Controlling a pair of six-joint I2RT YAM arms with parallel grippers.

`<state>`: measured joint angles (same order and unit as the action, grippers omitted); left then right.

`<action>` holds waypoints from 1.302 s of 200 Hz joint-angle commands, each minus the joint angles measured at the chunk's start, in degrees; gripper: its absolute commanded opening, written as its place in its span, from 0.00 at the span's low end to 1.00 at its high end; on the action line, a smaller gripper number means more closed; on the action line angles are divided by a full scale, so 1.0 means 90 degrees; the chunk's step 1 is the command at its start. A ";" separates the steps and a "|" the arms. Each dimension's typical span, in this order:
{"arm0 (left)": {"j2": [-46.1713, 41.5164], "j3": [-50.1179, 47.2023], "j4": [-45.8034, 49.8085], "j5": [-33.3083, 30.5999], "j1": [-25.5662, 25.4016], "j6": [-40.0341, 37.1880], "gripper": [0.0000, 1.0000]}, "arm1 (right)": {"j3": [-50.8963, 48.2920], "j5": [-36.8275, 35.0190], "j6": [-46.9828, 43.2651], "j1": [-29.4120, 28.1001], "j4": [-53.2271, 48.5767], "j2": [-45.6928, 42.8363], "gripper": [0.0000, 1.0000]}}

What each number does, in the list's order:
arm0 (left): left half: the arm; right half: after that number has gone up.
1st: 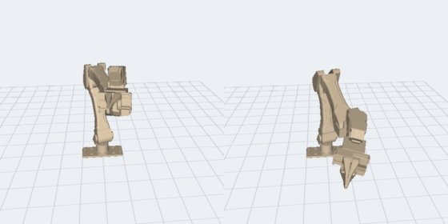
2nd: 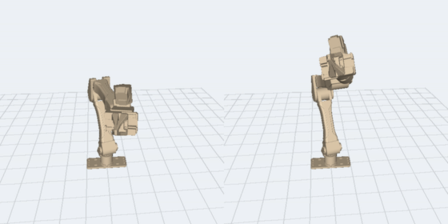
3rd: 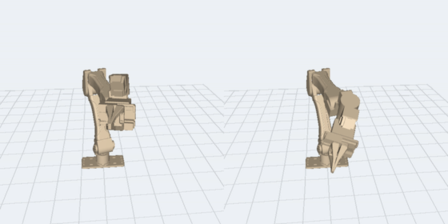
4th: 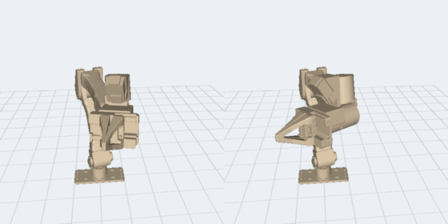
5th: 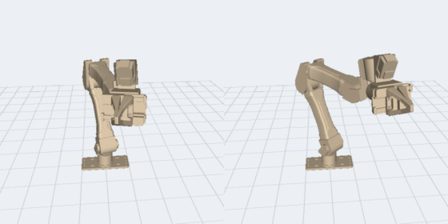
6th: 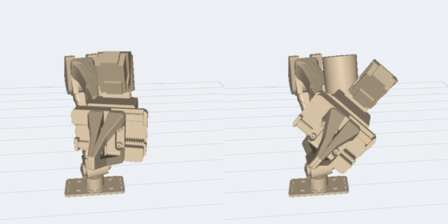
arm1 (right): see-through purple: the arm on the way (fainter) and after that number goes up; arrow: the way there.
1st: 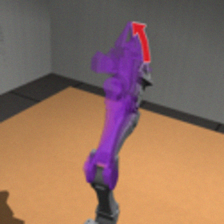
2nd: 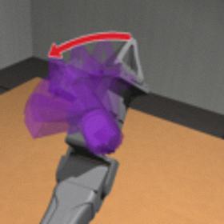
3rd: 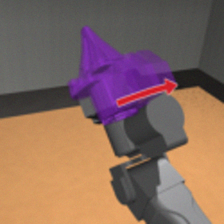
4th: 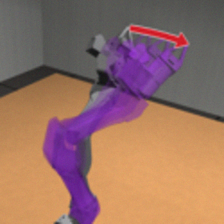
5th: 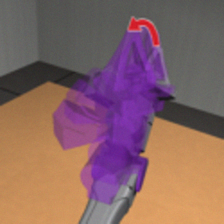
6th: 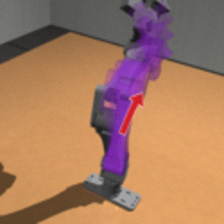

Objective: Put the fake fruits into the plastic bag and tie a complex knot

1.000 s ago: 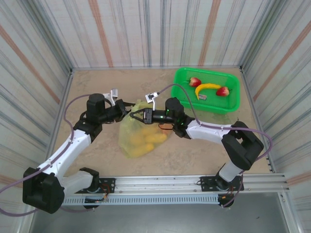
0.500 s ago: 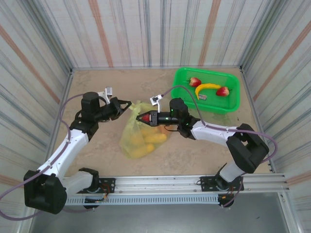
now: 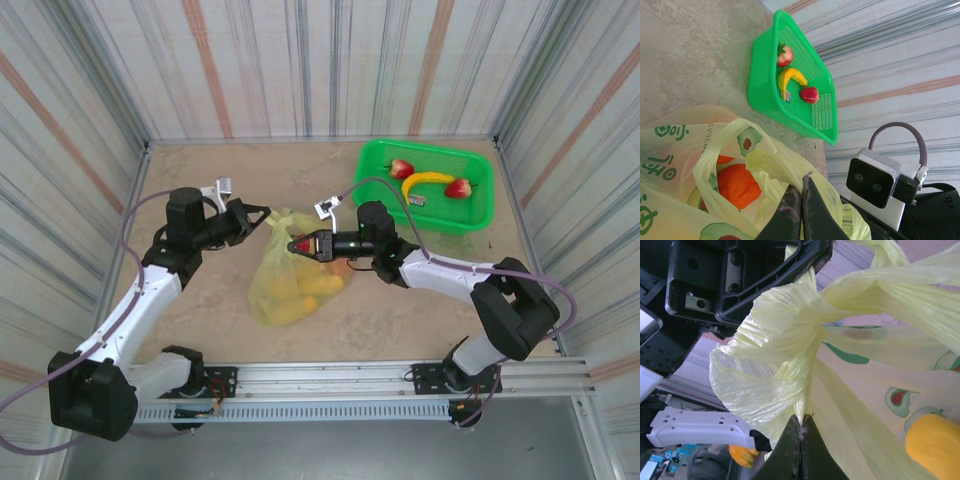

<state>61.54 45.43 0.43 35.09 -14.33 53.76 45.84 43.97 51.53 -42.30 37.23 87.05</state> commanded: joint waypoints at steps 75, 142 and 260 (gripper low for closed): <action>-0.0326 0.0128 0.0042 -0.0176 0.0529 -0.0313 0.00 | 0.0043 -0.0890 -0.2405 0.0026 -0.3529 -0.1425 0.00; -0.0458 0.0279 0.0080 -0.0825 0.0799 -0.0602 0.00 | 0.0385 -0.3580 -0.3783 0.0102 -0.6094 -0.2590 0.00; -0.0383 -0.0210 -0.0265 -0.2062 0.1245 -0.1128 0.00 | -0.0684 -0.5119 -0.3009 0.1510 -0.6245 -0.3224 0.00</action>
<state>58.65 45.41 2.81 28.10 -6.48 45.98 43.86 5.13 19.05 -33.63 -13.98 59.42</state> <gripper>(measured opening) 0.058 0.048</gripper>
